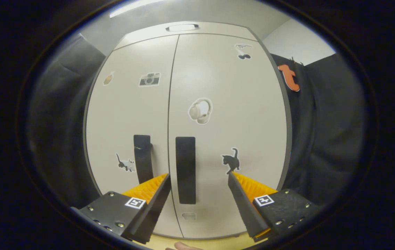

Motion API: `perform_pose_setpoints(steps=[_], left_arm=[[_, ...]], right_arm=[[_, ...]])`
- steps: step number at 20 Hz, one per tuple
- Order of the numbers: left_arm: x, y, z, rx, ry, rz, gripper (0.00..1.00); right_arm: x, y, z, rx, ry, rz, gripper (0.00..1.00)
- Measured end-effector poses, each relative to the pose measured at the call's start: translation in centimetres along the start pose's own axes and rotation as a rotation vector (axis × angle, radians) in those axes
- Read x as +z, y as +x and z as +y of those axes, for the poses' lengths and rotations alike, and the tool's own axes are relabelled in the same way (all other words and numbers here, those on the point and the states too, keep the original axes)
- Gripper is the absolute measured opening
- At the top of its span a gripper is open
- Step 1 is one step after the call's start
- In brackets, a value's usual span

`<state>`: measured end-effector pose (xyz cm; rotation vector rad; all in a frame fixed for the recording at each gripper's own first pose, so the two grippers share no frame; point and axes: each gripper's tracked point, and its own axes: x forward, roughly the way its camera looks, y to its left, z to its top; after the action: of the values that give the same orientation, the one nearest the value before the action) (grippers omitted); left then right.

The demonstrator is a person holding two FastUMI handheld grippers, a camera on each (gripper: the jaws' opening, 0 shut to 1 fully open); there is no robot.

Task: Open the right door of the double-door shoe cabinet with the right hand, and open the left door with the left hand.

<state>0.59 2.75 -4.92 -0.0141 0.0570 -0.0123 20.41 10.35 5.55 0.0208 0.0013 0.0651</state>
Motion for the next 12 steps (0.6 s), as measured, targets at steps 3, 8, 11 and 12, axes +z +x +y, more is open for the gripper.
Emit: perform_pose_setpoints(steps=[3,8,11,12], left_arm=[[-0.2,-0.1,0.2,-0.006,0.003,0.002,0.99],[-0.8,0.1,1.1,0.002,-0.001,0.006,0.98],[-1.4,0.7,1.4,0.008,-0.007,0.027,0.98],[-1.7,0.8,1.4,0.012,-0.011,0.035,0.98]], right_arm=[[-0.5,2.0,0.3,-0.013,0.011,0.030,0.90],[-1.3,3.6,0.7,-0.017,0.053,0.060,0.63],[-1.3,3.5,0.8,-0.018,0.034,0.067,0.55],[-1.3,3.3,1.0,-0.019,0.052,0.081,0.59]])
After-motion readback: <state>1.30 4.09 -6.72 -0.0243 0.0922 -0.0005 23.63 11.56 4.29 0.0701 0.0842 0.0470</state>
